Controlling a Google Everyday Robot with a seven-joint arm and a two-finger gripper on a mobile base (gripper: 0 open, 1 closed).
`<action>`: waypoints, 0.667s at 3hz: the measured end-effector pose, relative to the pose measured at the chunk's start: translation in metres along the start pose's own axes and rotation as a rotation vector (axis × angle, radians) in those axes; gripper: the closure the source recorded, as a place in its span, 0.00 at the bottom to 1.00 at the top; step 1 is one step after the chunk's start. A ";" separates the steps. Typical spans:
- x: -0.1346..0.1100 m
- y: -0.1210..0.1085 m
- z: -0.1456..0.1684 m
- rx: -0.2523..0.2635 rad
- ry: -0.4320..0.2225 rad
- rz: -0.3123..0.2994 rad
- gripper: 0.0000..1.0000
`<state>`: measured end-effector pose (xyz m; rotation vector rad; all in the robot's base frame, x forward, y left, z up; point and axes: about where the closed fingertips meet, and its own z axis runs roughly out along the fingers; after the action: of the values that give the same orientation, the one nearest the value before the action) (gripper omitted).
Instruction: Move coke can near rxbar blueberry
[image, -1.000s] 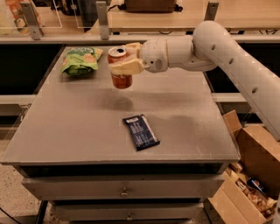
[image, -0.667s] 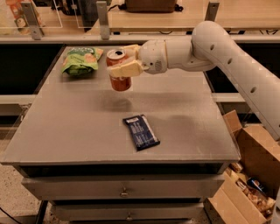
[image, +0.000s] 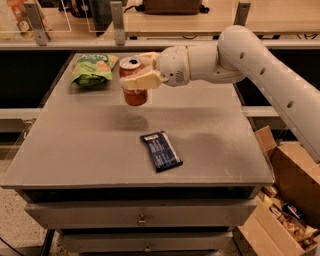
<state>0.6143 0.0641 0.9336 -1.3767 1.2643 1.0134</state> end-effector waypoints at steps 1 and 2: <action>-0.009 0.022 -0.004 0.007 -0.026 -0.007 1.00; -0.007 0.042 -0.016 0.035 -0.030 0.011 1.00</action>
Offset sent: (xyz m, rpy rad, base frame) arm -0.0682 -0.0401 -0.0005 0.0416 0.0237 -0.0887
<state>0.5712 0.0498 0.9384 -1.3246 1.2624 1.0115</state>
